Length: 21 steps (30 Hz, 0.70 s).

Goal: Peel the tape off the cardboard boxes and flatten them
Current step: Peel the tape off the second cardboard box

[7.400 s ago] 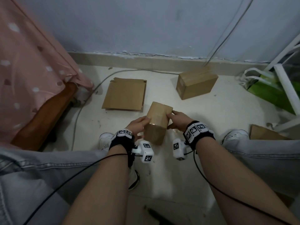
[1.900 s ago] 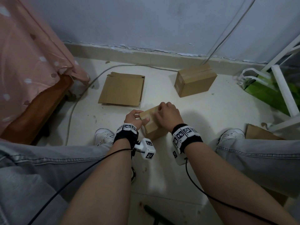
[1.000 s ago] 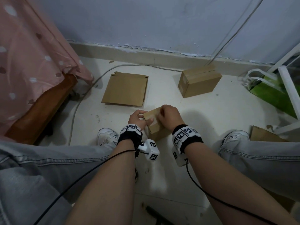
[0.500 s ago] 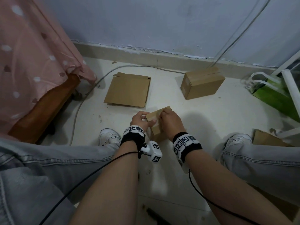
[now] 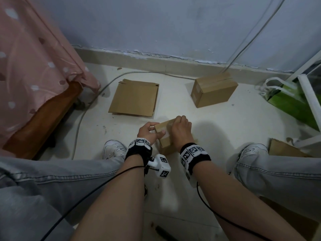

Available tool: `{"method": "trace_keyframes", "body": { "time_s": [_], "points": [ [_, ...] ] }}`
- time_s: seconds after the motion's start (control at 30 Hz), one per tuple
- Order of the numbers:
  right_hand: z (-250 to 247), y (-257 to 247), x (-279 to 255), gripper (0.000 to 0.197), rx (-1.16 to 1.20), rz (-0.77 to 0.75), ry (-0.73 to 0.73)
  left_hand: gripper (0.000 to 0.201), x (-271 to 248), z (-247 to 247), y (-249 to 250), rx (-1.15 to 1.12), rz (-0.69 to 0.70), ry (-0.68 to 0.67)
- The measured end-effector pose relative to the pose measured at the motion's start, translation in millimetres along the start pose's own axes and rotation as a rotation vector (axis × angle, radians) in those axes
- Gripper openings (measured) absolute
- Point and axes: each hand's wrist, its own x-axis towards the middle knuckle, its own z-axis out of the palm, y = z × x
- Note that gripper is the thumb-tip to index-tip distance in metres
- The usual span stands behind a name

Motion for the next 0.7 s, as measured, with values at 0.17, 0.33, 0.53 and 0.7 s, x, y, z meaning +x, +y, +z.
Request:
{"method": "trace_keyframes", "body": {
  "time_s": [0.17, 0.33, 0.53, 0.7],
  "points": [
    [-4, 3, 2, 0.032, 0.094, 0.103, -0.012, 0.041, 0, 2, 0, -0.013, 0.001, -0.014],
    [-14, 3, 1, 0.032, 0.149, 0.204, -0.020, 0.041, 1, 3, 0, 0.005, -0.013, -0.023],
    [-19, 11, 14, 0.027, 0.409, 0.346, -0.016, 0.041, 4, 2, 0, -0.001, -0.036, -0.012],
    [-16, 21, 13, 0.029, 0.545, 0.308, 0.058, 0.038, 4, 3, 1, 0.007, -0.031, -0.007]
  ]
}}
